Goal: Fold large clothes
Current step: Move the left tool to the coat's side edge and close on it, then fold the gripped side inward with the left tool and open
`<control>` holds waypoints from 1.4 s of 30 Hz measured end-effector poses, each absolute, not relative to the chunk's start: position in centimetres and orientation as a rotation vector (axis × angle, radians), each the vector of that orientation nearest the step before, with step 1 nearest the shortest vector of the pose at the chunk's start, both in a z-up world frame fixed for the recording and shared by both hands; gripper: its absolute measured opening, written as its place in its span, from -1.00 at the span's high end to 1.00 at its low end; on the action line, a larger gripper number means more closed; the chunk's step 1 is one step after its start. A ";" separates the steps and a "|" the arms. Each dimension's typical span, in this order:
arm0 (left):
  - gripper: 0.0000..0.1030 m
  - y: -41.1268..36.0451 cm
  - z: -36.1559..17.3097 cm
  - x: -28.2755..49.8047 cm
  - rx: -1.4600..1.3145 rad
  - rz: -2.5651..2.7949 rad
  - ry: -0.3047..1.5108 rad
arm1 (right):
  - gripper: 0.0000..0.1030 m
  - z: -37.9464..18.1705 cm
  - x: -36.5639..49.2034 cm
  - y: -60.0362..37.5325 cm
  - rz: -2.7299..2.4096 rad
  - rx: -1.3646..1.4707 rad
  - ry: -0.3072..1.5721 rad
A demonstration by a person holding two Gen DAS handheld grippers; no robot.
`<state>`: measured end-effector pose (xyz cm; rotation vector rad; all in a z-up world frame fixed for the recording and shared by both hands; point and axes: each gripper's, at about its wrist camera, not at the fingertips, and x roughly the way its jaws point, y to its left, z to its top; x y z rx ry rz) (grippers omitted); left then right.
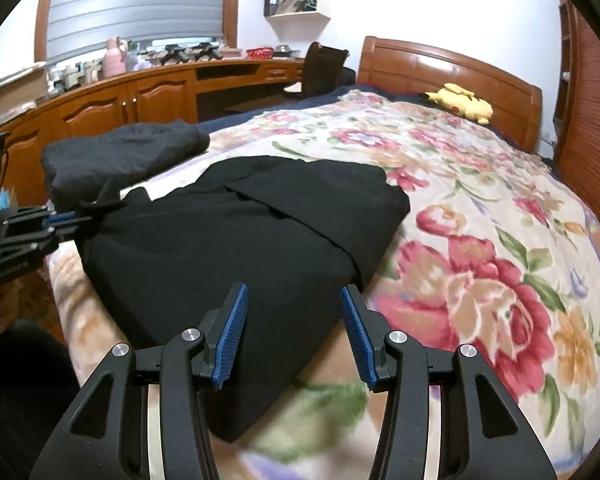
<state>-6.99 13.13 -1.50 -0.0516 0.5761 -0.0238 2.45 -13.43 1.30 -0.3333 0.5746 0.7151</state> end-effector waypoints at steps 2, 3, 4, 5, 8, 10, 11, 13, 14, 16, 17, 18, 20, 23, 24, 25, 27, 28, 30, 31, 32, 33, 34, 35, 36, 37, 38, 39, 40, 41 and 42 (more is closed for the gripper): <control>0.82 13.4 -1.8 -6.8 -0.058 -0.026 0.585 | 0.04 1.4 3.2 -12.7 0.720 -0.342 0.582; 0.82 13.5 -1.9 -6.8 -0.059 -0.025 0.588 | 0.01 1.4 3.7 -12.3 0.723 -0.339 0.591; 0.82 13.5 -1.9 -6.6 -0.059 -0.025 0.590 | -0.01 1.4 4.3 -12.0 0.725 -0.332 0.602; 0.82 13.5 -2.0 -6.5 -0.059 -0.024 0.593 | -0.02 1.4 5.0 -11.7 0.725 -0.322 0.615; 0.82 13.6 -2.2 -6.4 -0.057 -0.025 0.599 | -0.03 0.7 6.9 -10.8 0.730 -0.292 0.662; 0.82 13.5 -2.2 -6.3 -0.057 -0.027 0.602 | -0.04 -0.2 7.4 -10.4 0.731 -0.295 0.694; 0.82 13.6 -2.2 -6.3 -0.057 -0.029 0.604 | -0.04 -1.2 7.6 -10.0 0.727 -0.320 0.723; 0.82 13.5 -2.3 -6.2 -0.052 -0.031 0.609 | -0.04 -2.6 7.9 -9.8 0.730 -0.329 0.754; 0.82 13.6 -2.3 -6.1 -0.053 -0.032 0.610 | -0.04 -3.3 8.3 -9.8 0.734 -0.309 0.777; 0.82 13.6 -2.3 -6.1 -0.052 -0.031 0.610 | -0.04 -3.9 8.9 -9.9 0.740 -0.288 0.811; 0.82 13.6 -2.3 -6.1 -0.053 -0.031 0.610 | -0.04 -3.8 8.8 -9.8 0.737 -0.295 0.811; 0.82 13.6 -2.3 -6.1 -0.053 -0.031 0.609 | -0.04 -3.7 8.7 -9.7 0.730 -0.306 0.805; 0.79 13.7 -2.1 -6.2 -0.058 -0.035 0.599 | -0.04 -3.6 8.3 -9.6 0.719 -0.318 0.791; 0.73 14.1 -1.6 -6.7 -0.079 -0.035 0.577 | -0.05 -2.5 7.4 -10.2 0.693 -0.319 0.750; 0.73 14.2 -1.5 -6.9 -0.086 -0.036 0.575 | -0.05 -2.1 7.2 -10.4 0.689 -0.318 0.740; 0.72 14.3 -1.3 -7.1 -0.090 -0.036 0.574 | -0.05 -1.6 6.6 -10.9 0.693 -0.315 0.728; 0.70 14.3 -0.9 -7.5 -0.090 -0.031 0.572 | -0.05 -0.9 5.6 -11.7 0.709 -0.312 0.707; 0.70 14.3 -0.7 -7.8 -0.086 -0.025 0.574 | -0.05 -0.5 4.9 -12.1 0.716 -0.319 0.693; 0.64 14.3 -0.3 -8.4 -0.082 -0.020 0.576 | -0.05 0.2 3.7 -12.8 0.723 -0.339 0.663; 0.52 14.3 -0.2 -8.8 -0.081 -0.019 0.574 | -0.05 0.5 3.4 -13.1 0.724 -0.345 0.654; 0.39 14.3 0.0 -9.2 -0.084 -0.019 0.572 | -0.05 0.8 3.3 -13.5 0.723 -0.349 0.648; 0.34 14.4 0.1 -9.6 -0.087 -0.021 0.571 | -0.05 1.0 3.4 -13.6 0.720 -0.348 0.644; 0.27 14.4 0.1 -9.9 -0.087 -0.025 0.575 | -0.06 1.2 3.6 -14.0 0.710 -0.344 0.640; 0.26 14.3 -0.1 -10.2 -0.082 -0.029 0.586 | -0.06 1.4 4.0 -14.2 0.699 -0.339 0.640; 0.26 14.2 -0.3 -10.4 -0.072 -0.029 0.598 | -0.10 1.4 4.3 -14.4 0.691 -0.334 0.641; 0.25 14.1 -0.5 -10.5 -0.062 -0.030 0.607 | -0.11 1.4 4.9 -14.6 0.679 -0.325 0.644; 0.24 13.9 -0.9 -10.5 -0.048 -0.028 0.620 | -0.12 1.5 5.3 -14.6 0.671 -0.319 0.646; 0.24 13.9 -1.2 -10.4 -0.042 -0.023 0.632 | -0.15 1.5 5.8 -14.7 0.666 -0.312 0.652; 0.24 13.9 -1.4 -10.3 -0.040 -0.018 0.641 | -0.18 1.5 6.4 -14.8 0.663 -0.305 0.658; 0.24 14.1 -1.6 -10.2 -0.043 -0.011 0.649 | -0.20 1.5 6.7 -14.8 0.660 -0.303 0.659; 0.24 14.4 -1.8 -10.2 -0.047 -0.003 0.652 | -0.24 1.4 7.1 -14.7 0.656 -0.301 0.660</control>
